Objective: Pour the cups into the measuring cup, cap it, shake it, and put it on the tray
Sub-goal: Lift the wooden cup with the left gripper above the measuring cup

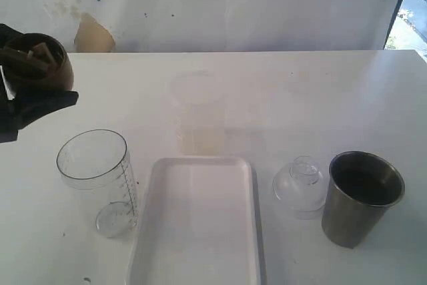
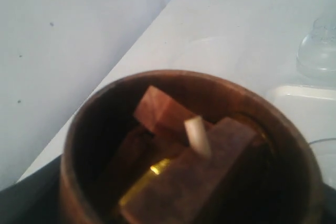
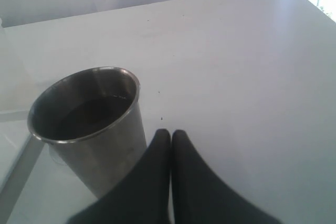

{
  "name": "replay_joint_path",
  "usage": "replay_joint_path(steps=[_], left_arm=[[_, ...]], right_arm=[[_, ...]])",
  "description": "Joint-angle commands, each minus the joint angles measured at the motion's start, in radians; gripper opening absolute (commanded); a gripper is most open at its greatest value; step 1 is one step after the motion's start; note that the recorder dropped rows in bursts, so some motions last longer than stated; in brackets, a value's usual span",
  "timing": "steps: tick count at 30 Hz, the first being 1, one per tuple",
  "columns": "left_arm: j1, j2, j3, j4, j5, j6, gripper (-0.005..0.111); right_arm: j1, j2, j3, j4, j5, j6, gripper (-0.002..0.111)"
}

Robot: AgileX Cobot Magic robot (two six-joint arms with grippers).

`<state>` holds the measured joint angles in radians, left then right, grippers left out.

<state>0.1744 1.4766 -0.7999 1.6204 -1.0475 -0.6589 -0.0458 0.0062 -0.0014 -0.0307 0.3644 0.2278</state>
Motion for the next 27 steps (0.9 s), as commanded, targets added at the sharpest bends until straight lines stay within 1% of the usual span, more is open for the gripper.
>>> replay_joint_path(steps=[1, 3, 6, 8, 13, 18, 21, 25, 27], left_arm=[[-0.039, -0.009, 0.013, -0.082, 0.010, 0.088, 0.000], [-0.054, -0.009, 0.013, -0.095, 0.014, 0.090, 0.000], [-0.085, 0.008, 0.013, -0.095, 0.057, 0.099, 0.000], [-0.093, 0.028, 0.013, -0.095, 0.076, 0.109, 0.000], [-0.093, 0.052, 0.013, -0.111, 0.080, 0.153, 0.000], [-0.098, 0.052, 0.013, -0.177, 0.078, 0.244, 0.000], [-0.098, 0.052, 0.013, -0.174, 0.074, 0.308, 0.000], [-0.098, 0.052, 0.013, -0.163, 0.115, 0.336, 0.000], [-0.098, 0.052, 0.013, -0.186, 0.136, 0.404, 0.000]], right_arm=[[0.005, -0.006, 0.001, -0.006, -0.013, 0.004, 0.000], [0.005, -0.006, 0.001, -0.006, -0.013, 0.004, 0.000], [0.005, -0.006, 0.001, -0.006, -0.013, 0.004, 0.000], [0.005, -0.006, 0.001, -0.006, -0.013, 0.004, 0.000], [0.005, -0.006, 0.001, -0.006, -0.013, 0.004, 0.000], [0.005, -0.006, 0.001, -0.006, -0.013, 0.004, 0.000], [0.005, -0.006, 0.001, -0.008, -0.013, 0.003, 0.000], [0.005, -0.006, 0.001, -0.008, -0.013, 0.003, 0.000], [0.005, -0.006, 0.001, -0.008, -0.013, 0.003, 0.000]])
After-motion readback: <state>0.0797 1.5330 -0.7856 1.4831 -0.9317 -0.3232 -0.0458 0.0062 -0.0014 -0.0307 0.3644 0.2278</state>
